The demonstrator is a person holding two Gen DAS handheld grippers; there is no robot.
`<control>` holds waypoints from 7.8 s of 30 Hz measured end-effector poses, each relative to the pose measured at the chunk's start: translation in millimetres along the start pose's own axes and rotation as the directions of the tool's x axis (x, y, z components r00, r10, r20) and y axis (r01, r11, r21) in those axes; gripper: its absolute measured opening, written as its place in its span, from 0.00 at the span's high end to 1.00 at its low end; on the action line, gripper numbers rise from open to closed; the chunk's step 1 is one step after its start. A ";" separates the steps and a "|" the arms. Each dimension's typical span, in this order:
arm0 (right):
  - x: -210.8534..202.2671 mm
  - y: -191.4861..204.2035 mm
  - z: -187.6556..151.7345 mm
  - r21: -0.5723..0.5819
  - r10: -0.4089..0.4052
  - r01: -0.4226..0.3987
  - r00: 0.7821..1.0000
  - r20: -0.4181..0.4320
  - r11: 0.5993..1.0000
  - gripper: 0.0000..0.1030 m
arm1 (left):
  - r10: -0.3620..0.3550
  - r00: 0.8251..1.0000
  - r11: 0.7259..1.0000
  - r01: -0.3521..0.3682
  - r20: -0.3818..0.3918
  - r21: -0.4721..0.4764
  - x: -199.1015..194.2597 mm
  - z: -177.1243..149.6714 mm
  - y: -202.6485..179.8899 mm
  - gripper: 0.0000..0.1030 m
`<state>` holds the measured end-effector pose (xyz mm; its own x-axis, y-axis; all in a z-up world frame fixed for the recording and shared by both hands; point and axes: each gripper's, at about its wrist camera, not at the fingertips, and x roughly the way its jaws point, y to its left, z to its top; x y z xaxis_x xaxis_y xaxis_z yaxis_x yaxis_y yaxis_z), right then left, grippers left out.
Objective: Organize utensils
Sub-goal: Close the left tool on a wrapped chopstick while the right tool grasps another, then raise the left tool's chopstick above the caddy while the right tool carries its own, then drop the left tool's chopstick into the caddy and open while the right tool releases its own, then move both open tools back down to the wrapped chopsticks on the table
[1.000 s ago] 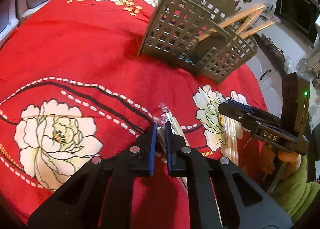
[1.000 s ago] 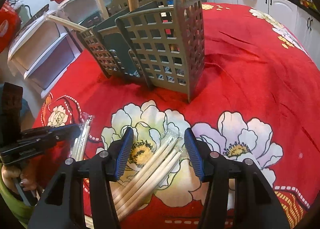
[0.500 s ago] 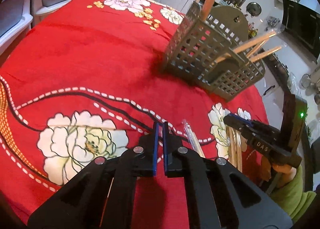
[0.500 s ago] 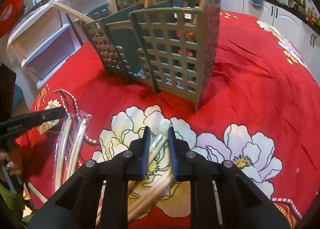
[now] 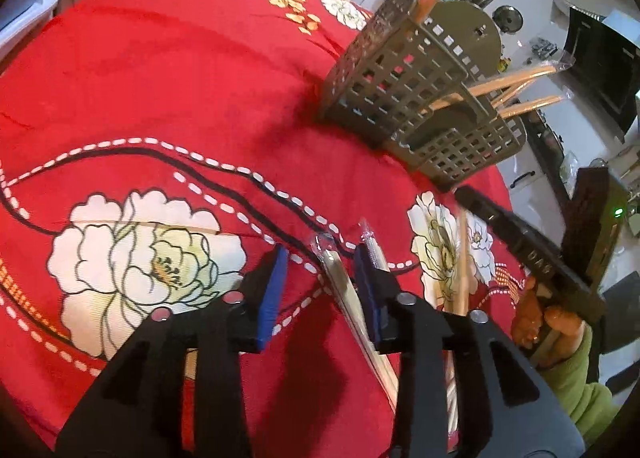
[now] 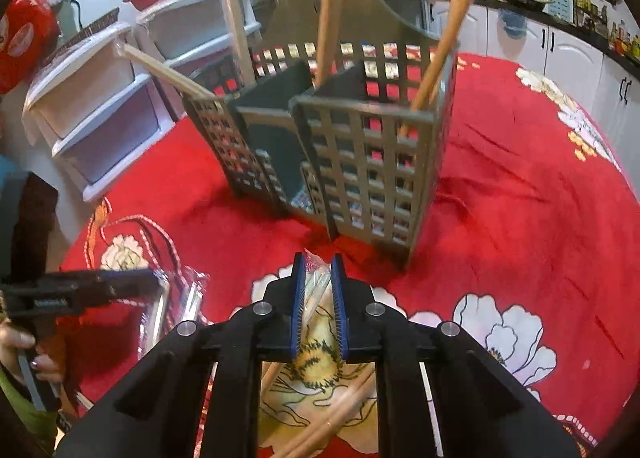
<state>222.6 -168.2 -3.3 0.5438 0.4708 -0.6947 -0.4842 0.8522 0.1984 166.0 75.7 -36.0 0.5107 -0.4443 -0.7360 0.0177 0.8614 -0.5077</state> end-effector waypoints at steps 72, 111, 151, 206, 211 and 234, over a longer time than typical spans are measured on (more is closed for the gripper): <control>-190.1 6.2 132.1 -0.028 -0.024 0.048 0.825 0.565 0.998 0.96 | -0.302 0.843 0.881 0.068 0.445 0.469 -139.8 138.0 -217.0 1.00; -148.3 -25.4 120.7 0.084 -0.127 0.097 0.833 0.539 0.992 0.95 | -0.204 0.888 0.938 0.056 0.413 0.343 -59.9 166.1 -182.7 1.00; -134.4 -45.9 64.6 0.187 -0.154 0.080 0.892 0.426 0.979 0.70 | -0.205 0.938 0.934 0.103 0.278 0.341 -47.3 110.1 -159.1 0.59; -87.7 -20.6 -19.9 0.143 -0.130 0.108 0.980 0.153 0.984 0.46 | -0.049 0.977 0.979 0.006 0.207 0.206 -48.9 28.2 -73.2 0.11; -78.8 -19.8 -28.4 0.148 -0.112 0.095 0.987 0.111 0.984 0.46 | -0.043 0.982 0.983 0.009 0.181 0.182 -42.4 18.1 -63.5 0.11; -27.3 -20.9 -55.8 0.182 -0.007 0.025 0.995 -0.099 0.983 0.58 | -0.074 0.996 0.988 0.080 -0.048 0.129 18.3 -11.6 -52.4 0.58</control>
<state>179.7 -211.6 -27.0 0.4770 0.4398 -0.7610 -0.3377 0.8911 0.3033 164.4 19.6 -28.1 0.4661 -0.5186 -0.7169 0.1690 0.8475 -0.5032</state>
